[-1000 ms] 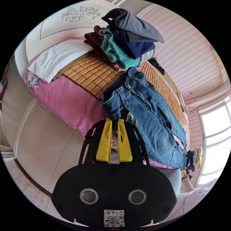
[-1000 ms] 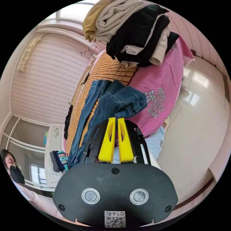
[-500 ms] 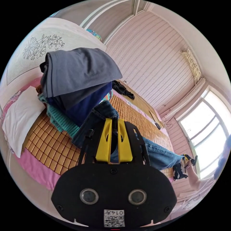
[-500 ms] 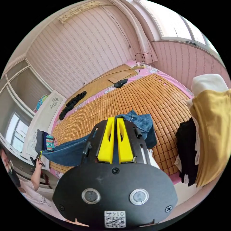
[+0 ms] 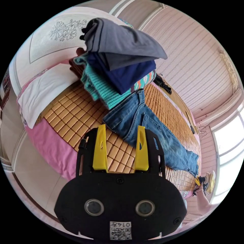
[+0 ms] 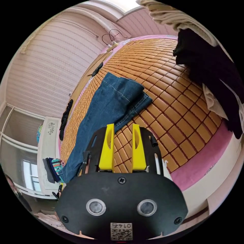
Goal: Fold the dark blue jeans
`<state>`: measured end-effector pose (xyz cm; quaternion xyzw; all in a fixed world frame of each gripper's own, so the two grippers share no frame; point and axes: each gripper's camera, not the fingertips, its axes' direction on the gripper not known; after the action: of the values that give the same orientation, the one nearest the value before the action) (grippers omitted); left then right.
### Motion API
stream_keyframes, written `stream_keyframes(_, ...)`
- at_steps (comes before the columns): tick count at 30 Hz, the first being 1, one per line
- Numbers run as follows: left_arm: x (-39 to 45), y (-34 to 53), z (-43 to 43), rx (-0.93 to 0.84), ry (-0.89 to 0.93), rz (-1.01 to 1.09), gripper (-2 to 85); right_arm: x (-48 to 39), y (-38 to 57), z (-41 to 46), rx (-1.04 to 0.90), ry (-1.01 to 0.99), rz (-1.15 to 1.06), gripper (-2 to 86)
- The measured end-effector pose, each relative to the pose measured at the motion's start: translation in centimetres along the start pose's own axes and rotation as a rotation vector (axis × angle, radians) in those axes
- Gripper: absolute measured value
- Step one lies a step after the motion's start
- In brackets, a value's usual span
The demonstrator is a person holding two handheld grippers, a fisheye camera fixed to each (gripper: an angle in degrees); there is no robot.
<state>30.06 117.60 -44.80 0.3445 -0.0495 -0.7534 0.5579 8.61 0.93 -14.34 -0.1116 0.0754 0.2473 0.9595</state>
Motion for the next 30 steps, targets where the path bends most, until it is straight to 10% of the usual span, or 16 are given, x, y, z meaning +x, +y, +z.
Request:
stream_keyframes(9,1.7,-0.9,7.8,-0.115,0.086,-0.133,11.7,2.1,-2.8,0.2,0.074,-0.203,0.221,4.4)
stream_keyframes(17,2.0,-0.2,7.3,-0.156,0.084,-0.009,6.5,2.2,-2.7,-5.3,-0.019,-0.238,-0.011,0.7)
stream_keyframes(30,6.4,9.2,2.8,-0.18,-0.205,0.386,10.1,6.9,5.3,-17.3,0.063,0.236,0.027,7.9)
